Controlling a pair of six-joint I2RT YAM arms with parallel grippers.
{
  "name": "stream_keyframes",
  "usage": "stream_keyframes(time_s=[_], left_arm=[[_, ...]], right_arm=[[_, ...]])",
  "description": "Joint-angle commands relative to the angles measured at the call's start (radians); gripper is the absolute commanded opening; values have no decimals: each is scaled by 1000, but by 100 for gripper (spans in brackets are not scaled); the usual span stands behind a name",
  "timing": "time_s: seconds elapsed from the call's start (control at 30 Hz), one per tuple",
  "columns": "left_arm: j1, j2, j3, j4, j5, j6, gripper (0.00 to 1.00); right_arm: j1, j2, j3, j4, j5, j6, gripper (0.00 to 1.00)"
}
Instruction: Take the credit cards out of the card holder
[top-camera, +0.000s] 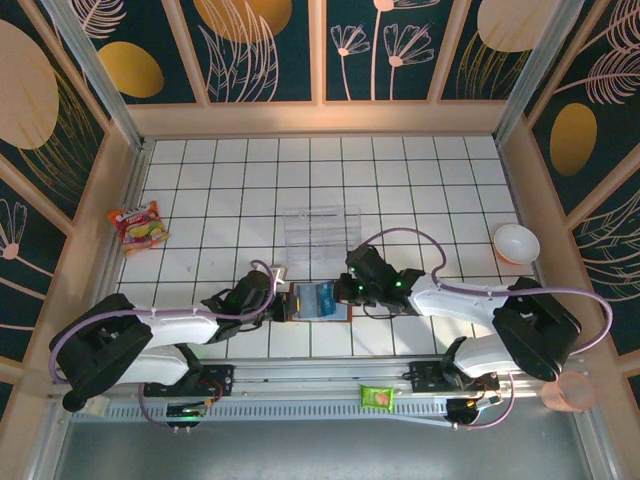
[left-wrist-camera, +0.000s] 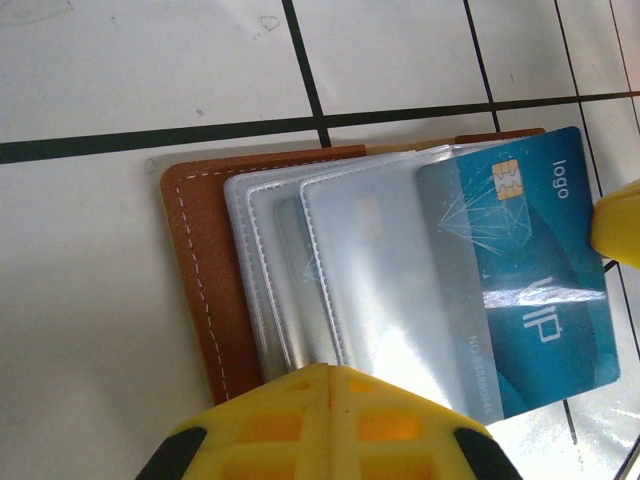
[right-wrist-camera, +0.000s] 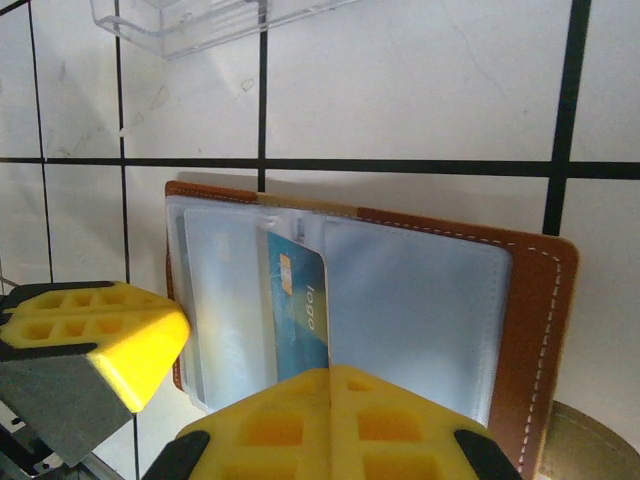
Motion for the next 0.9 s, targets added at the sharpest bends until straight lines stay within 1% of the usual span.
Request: stream_keyframes(time_s=[0.0, 0.2, 0.3, 0.67, 0.77, 0.87], left_arm=[[-2, 23, -2, -90, 17, 2, 0], [-1, 23, 14, -104, 6, 14, 0], [-2, 34, 15, -91, 8, 14, 0], [-3, 52, 25, -80, 12, 24, 0], [-2, 56, 26, -77, 12, 27, 0], [-1, 66, 28, -72, 14, 28, 0]], right_arm=[[28, -13, 62, -109, 79, -6, 0], [46, -19, 116, -212, 133, -21, 0], [46, -37, 111, -225, 138, -26, 0], [58, 28, 60, -53, 57, -33, 0], [50, 22, 46, -30, 46, -34, 12], [40, 28, 25, -2, 20, -25, 18]])
